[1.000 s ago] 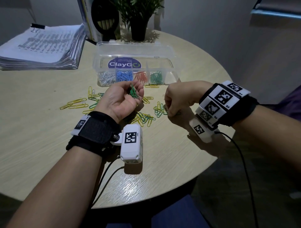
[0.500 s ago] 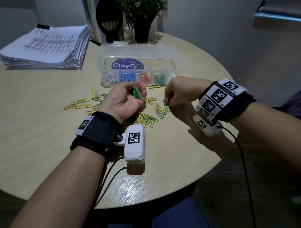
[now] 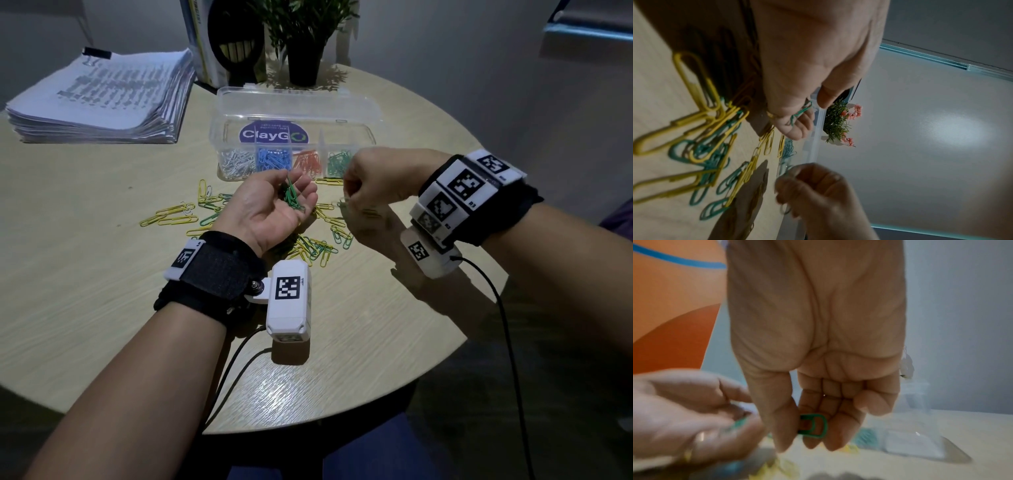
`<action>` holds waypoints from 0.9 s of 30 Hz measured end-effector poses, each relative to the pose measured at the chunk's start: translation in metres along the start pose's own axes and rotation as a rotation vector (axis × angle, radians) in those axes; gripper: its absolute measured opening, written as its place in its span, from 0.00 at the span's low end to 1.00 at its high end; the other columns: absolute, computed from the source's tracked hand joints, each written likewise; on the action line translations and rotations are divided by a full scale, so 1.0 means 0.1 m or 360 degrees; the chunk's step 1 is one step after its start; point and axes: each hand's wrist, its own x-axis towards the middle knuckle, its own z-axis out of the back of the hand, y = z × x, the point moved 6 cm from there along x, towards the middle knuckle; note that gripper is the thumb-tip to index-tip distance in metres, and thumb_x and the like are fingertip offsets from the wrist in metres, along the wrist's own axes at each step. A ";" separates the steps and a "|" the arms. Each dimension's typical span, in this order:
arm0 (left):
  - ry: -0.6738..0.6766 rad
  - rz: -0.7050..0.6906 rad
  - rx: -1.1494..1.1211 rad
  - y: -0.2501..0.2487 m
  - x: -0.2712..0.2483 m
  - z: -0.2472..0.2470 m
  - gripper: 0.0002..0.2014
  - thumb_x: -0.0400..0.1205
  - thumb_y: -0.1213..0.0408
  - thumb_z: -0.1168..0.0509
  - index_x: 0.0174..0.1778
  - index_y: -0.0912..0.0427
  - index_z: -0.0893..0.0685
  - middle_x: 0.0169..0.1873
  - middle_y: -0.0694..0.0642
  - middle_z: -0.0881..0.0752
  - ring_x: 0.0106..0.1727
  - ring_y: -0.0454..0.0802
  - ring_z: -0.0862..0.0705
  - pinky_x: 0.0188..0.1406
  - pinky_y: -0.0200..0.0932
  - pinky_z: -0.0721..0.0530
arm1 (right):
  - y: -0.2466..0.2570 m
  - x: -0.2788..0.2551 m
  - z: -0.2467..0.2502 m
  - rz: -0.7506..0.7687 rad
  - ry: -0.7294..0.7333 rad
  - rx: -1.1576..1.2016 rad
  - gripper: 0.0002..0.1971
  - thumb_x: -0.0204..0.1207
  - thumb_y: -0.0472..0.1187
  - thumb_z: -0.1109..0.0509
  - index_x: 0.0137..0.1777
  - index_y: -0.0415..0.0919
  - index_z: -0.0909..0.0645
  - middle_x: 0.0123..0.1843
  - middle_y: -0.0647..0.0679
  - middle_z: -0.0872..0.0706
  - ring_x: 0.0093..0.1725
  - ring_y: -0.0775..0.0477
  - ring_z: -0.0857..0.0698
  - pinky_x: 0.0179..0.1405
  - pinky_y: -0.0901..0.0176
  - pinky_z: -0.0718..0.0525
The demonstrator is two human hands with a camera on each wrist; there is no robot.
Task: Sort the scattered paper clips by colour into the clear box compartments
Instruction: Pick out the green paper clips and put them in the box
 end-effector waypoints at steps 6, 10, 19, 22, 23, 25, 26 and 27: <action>0.0080 0.0046 -0.0080 0.06 -0.05 -0.07 0.15 0.87 0.64 0.50 0.43 0.67 0.22 0.43 0.64 0.16 0.47 0.56 0.17 0.60 0.48 0.22 | 0.36 0.05 0.24 0.0185 -0.0127 0.0207 0.07 0.75 0.40 0.27 0.37 0.44 0.21 0.33 0.49 0.17 0.28 0.52 0.21 0.22 0.64 0.24; 0.0081 0.0001 -0.0101 0.04 -0.07 -0.09 0.18 0.89 0.65 0.52 0.39 0.68 0.22 0.35 0.66 0.14 0.40 0.58 0.13 0.60 0.50 0.21 | 0.52 0.08 0.26 0.0242 -0.0346 0.0271 0.06 0.72 0.40 0.24 0.48 0.41 0.13 0.39 0.50 0.13 0.31 0.57 0.18 0.22 0.79 0.25; -0.0106 -0.0022 -0.0222 -0.03 0.02 0.05 0.18 0.89 0.61 0.52 0.42 0.65 0.21 0.36 0.60 0.19 0.38 0.51 0.20 0.44 0.43 0.20 | 0.32 -0.02 0.06 0.0075 -0.0060 0.0113 0.07 0.71 0.31 0.25 0.45 0.43 0.12 0.32 0.51 0.15 0.25 0.56 0.18 0.18 0.70 0.23; -0.0113 -0.0024 -0.0217 -0.04 0.01 0.05 0.18 0.89 0.61 0.52 0.42 0.64 0.21 0.36 0.59 0.20 0.38 0.50 0.20 0.44 0.42 0.20 | 0.24 -0.04 -0.08 0.0005 -0.0002 -0.0028 0.04 0.73 0.40 0.24 0.46 0.42 0.12 0.29 0.54 0.18 0.25 0.58 0.21 0.22 0.67 0.24; -0.0109 -0.0023 -0.0216 -0.03 0.00 0.05 0.18 0.89 0.61 0.52 0.42 0.64 0.21 0.36 0.59 0.20 0.38 0.50 0.20 0.44 0.42 0.20 | 0.22 -0.02 -0.11 -0.0004 -0.0011 -0.0028 0.06 0.73 0.44 0.24 0.46 0.42 0.12 0.28 0.55 0.19 0.26 0.59 0.22 0.24 0.66 0.24; -0.0104 -0.0026 -0.0207 -0.03 0.00 0.06 0.18 0.89 0.61 0.52 0.43 0.64 0.21 0.36 0.59 0.20 0.38 0.50 0.20 0.45 0.42 0.20 | 0.20 0.03 -0.17 -0.0015 -0.0007 -0.0006 0.08 0.71 0.46 0.23 0.45 0.42 0.12 0.28 0.56 0.20 0.27 0.60 0.23 0.25 0.66 0.26; -0.0103 -0.0026 -0.0202 -0.03 0.00 0.06 0.18 0.89 0.61 0.52 0.43 0.64 0.21 0.36 0.59 0.20 0.38 0.50 0.20 0.45 0.42 0.20 | 0.19 0.05 -0.18 -0.0013 -0.0007 0.0007 0.07 0.71 0.44 0.22 0.45 0.42 0.12 0.28 0.57 0.20 0.27 0.61 0.24 0.24 0.67 0.27; -0.0102 -0.0026 -0.0201 -0.03 0.00 0.06 0.18 0.89 0.61 0.52 0.43 0.64 0.21 0.36 0.59 0.20 0.38 0.50 0.20 0.45 0.42 0.20 | 0.18 0.07 -0.18 -0.0020 -0.0008 0.0018 0.05 0.71 0.43 0.22 0.44 0.43 0.12 0.29 0.57 0.20 0.27 0.61 0.24 0.22 0.68 0.27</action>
